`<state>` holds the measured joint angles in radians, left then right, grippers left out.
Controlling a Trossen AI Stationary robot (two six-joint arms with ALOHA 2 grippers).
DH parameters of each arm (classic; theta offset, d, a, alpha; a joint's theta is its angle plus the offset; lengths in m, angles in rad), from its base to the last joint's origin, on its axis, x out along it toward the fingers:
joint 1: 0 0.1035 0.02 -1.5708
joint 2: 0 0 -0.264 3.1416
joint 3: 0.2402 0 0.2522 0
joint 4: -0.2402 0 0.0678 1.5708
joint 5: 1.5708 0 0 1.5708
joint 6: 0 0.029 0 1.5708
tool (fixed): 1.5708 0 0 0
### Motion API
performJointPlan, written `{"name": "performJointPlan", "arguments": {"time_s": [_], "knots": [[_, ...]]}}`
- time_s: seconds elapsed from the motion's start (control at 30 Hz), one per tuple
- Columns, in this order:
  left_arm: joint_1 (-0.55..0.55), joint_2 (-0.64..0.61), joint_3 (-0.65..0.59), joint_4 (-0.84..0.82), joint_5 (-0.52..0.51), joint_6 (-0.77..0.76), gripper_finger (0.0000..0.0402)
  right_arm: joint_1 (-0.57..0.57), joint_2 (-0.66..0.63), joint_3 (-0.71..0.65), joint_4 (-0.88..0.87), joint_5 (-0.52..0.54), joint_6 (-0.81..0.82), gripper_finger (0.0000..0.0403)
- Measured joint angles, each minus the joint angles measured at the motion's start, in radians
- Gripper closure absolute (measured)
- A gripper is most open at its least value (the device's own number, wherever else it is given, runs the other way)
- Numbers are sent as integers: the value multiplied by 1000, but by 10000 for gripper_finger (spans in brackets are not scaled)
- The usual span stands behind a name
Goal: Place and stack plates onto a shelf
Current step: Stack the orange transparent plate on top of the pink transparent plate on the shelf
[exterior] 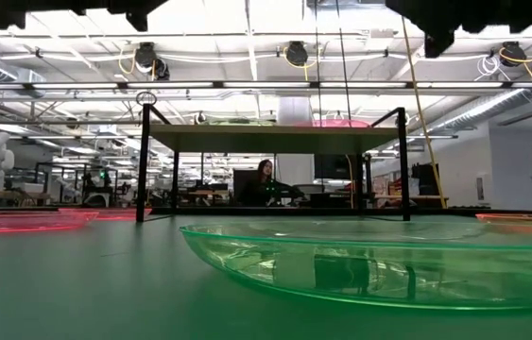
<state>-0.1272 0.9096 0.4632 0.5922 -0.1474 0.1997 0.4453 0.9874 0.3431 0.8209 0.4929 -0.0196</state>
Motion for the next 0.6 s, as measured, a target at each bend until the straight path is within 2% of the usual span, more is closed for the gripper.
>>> {"name": "performJointPlan", "arguments": {"time_s": [0.1, 0.2, 0.6], "knots": [[-5, 0, -30, 87, 0, 0, 316, 0, 0, -42, 79, 2, -3, 298], [-9, -1, -35, 101, 0, -3, 316, -4, 0, -65, 133, 3, -16, 298], [-12, 0, -35, 112, 1, 36, 316, -7, 0, -68, 135, 8, 7, 298]]}}
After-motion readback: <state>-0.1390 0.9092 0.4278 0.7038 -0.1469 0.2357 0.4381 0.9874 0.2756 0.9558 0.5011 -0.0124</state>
